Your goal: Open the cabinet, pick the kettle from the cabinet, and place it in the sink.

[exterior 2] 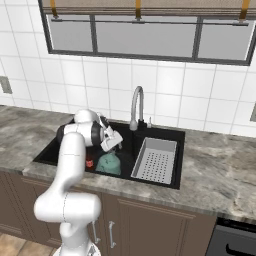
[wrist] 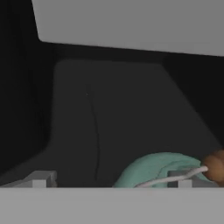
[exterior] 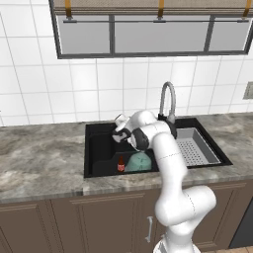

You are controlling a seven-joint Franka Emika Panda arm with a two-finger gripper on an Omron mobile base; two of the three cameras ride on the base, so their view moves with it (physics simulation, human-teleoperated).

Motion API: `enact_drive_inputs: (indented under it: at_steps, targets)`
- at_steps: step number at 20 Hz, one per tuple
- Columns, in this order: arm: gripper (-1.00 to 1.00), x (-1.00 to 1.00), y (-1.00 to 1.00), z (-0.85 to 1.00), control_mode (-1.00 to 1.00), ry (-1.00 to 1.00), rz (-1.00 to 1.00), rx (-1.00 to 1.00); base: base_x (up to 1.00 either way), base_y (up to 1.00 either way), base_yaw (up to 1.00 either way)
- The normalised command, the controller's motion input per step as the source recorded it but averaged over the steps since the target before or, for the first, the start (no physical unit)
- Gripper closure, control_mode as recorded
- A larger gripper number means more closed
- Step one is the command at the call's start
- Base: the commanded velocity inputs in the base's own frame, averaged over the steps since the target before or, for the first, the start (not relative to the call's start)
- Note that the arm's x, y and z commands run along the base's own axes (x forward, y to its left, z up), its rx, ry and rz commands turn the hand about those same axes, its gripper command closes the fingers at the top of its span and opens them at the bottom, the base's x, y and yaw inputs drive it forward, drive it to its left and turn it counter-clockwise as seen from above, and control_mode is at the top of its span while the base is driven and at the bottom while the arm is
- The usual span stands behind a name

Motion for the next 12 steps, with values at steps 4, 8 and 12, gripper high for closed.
enact_drive_inputs:
  at_steps: [4,8,12]
  targets:
    - [-1.00,-0.21,0.24,-0.22,-1.00,-0.31,0.03,0.05,0.00,0.00,0.00]
    - [-1.00,-0.25,0.25,-0.22,-1.00,-0.30,0.04,0.08,0.00,0.00,0.00]
    - [-1.00,-0.31,0.23,-0.23,-1.00,-0.29,0.04,0.09,0.00,0.00,0.00]
